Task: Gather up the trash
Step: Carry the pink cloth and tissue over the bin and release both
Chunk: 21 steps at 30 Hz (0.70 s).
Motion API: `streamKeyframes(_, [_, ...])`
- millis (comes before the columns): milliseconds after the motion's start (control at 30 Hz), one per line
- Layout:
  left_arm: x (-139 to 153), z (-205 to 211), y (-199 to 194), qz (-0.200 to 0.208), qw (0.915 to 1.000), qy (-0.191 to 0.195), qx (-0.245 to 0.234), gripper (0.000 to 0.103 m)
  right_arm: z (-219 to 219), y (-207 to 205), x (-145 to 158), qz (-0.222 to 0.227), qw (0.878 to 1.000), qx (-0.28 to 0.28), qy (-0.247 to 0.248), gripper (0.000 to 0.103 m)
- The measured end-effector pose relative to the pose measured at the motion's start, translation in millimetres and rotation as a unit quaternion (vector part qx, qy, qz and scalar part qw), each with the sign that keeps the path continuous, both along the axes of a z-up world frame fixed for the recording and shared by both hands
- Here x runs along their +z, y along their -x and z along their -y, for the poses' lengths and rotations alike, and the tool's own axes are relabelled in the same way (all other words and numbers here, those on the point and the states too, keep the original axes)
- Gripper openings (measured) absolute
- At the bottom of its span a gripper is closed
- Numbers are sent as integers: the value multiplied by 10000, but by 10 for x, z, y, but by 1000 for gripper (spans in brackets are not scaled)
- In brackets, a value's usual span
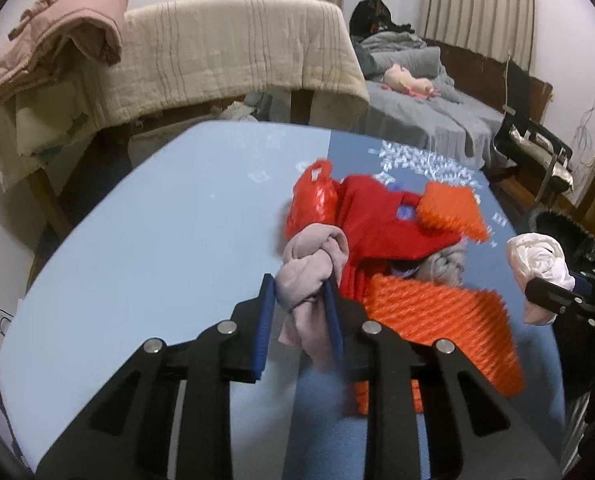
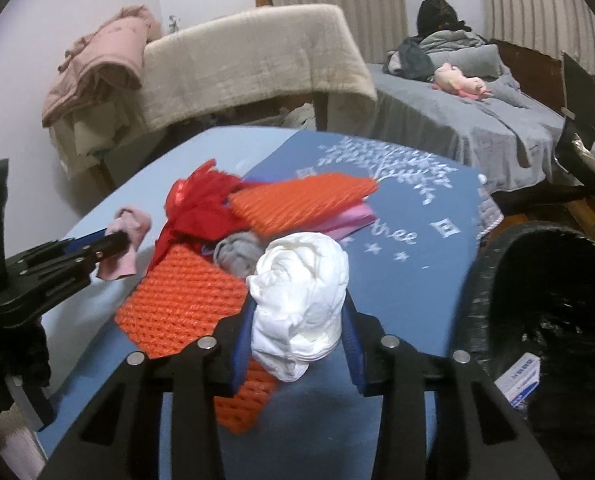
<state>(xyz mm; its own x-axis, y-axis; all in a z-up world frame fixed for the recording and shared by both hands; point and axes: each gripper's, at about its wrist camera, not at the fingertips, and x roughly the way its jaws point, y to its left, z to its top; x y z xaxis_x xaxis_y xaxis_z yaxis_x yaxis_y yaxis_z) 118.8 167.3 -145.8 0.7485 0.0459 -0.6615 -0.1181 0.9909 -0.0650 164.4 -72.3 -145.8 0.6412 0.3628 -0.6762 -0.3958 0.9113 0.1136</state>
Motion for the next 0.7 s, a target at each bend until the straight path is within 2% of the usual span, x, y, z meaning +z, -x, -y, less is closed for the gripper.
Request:
streamKeyframes(133, [233, 110, 65, 289, 9996, -49, -56, 24, 172, 35, 166, 152, 9997, -159, -103, 39])
streamKeyframes(300, [463, 370, 78, 531, 9979, -15, -370, 24, 421, 82, 355, 327, 9984, -393, -234, 39])
streamKeyframes(533, [564, 909, -24, 607, 9931, 116, -995, 24, 893, 131, 467, 427, 9948, -874, -294, 39])
streamKeyframes(700, [585, 1402, -136, 654, 9854, 230, -1555, 24, 1287, 149, 471, 416, 9898, -1328, -303, 39])
